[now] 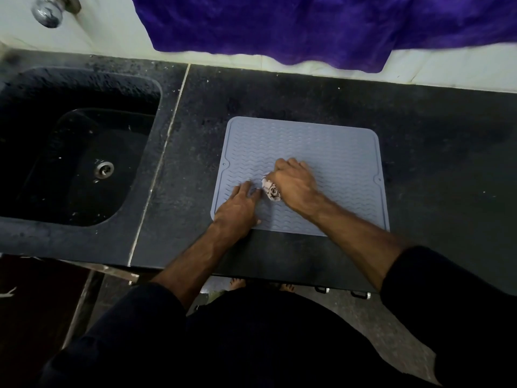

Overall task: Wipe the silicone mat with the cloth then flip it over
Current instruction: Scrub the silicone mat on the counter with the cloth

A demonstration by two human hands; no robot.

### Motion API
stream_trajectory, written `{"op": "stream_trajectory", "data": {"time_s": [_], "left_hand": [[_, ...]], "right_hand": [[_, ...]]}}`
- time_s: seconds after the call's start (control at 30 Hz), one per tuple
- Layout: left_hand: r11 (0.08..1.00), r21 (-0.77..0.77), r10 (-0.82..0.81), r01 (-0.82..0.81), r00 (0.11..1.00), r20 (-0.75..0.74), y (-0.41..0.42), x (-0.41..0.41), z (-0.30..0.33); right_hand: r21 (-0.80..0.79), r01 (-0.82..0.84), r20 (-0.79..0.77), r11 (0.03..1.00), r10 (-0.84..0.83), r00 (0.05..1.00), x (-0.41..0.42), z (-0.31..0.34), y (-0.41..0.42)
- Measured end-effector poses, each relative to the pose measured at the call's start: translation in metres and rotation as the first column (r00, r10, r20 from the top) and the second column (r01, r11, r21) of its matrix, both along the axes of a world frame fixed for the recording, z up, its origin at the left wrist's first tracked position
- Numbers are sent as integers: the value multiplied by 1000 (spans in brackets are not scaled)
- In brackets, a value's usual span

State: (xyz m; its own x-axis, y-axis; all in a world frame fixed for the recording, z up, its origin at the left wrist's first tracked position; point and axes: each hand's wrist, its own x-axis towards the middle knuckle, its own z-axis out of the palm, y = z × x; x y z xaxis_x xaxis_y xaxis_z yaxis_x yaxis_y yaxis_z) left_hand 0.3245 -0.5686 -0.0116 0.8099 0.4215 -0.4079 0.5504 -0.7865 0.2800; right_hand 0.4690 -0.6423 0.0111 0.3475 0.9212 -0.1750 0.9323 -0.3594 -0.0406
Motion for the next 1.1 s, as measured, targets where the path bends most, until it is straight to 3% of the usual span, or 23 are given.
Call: {"op": "stream_trajectory", "data": {"time_s": [0.23,0.4,0.5,0.77,0.93,1.1], "left_hand": [[1000,-21,6,-6,1000,22,1,-5,-3],[999,-25,39,-37,997,69,-1,-7,-6],[998,-29,56,-54,993,99,-3,-8,-4],[997,-22,77,-75,992,99,-3,-13,-5],[996,-24,84,-81,982,170,-6,-15,-4],[994,-47,102,-95,981,165,-5,-17,-3]], "right_hand": [[-104,61,71,993,-53,996,33,5,-45],[22,0,-12,1000,0,1000,12,2,-17],[-12,-49,14,999,49,999,-6,2,3],[-122,44,76,992,-35,996,23,5,-30],[20,41,-91,999,-39,995,-2,7,8],[-35,10,-9,999,-10,1000,-9,6,13]]}}
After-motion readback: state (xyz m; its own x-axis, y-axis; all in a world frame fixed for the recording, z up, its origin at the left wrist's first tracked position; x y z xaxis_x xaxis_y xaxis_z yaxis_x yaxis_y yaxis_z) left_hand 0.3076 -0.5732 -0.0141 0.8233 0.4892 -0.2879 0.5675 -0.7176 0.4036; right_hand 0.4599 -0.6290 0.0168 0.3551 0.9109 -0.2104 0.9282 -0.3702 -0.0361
